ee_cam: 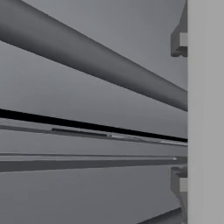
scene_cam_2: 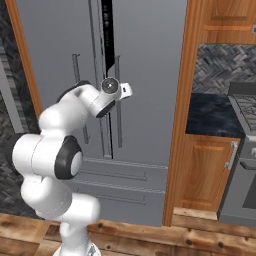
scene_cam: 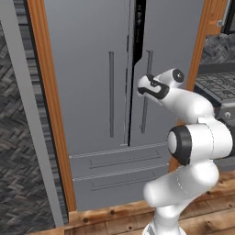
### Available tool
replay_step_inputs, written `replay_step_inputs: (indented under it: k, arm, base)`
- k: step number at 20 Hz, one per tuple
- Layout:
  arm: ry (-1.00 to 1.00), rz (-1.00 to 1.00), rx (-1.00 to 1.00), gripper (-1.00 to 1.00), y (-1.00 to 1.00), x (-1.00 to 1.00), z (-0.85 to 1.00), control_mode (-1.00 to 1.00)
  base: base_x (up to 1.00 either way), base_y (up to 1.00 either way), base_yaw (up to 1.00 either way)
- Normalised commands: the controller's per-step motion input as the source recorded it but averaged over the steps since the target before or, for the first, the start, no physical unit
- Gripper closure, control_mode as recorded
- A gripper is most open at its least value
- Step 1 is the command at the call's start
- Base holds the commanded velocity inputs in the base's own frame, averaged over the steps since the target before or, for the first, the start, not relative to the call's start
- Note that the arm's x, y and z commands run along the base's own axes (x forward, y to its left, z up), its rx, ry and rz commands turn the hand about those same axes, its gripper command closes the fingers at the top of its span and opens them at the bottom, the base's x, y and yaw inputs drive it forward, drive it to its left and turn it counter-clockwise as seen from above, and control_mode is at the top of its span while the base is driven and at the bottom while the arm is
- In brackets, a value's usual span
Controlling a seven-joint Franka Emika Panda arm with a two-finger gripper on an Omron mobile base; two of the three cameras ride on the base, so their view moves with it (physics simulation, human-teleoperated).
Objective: Gather the cucumber and onion from the fridge and place them on a tray on the dining counter. Then gather the fish and chicken drumstick from the fridge and place them on the other tray.
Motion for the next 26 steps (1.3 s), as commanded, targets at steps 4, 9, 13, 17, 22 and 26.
replay_step_inputs:
  k: [4, 9, 13, 17, 22, 26]
  arm:
    - [0.00, 0.00, 0.02, -1.00, 0.00, 0.36, 0.00, -1.00]
    - [-0.02, 0.00, 0.05, -1.00, 0.00, 0.36, 0.00, -1.00]
    - [-0.04, 0.00, 0.04, -1.00, 0.00, 0.38, 0.00, -1.00]
    - [-0.02, 0.00, 0.01, -1.00, 0.00, 0.42, -0.04, -1.00]
    - [-0.01, 0.00, 0.00, 1.00, 0.08, 0.42, -0.04, -1.00]
    - [0.00, 0.00, 0.00, 1.00, 0.00, 0.00, 0.07, -1.00]
  base:
    - [0.00, 0.00, 0.00]
    - [0.00, 0.00, 0.00]
    - [0.00, 0.00, 0.00]
    - [0.00, 0.00, 0.00]
    - [0.00, 0.00, 0.00]
    - [0.00, 0.00, 0.00]
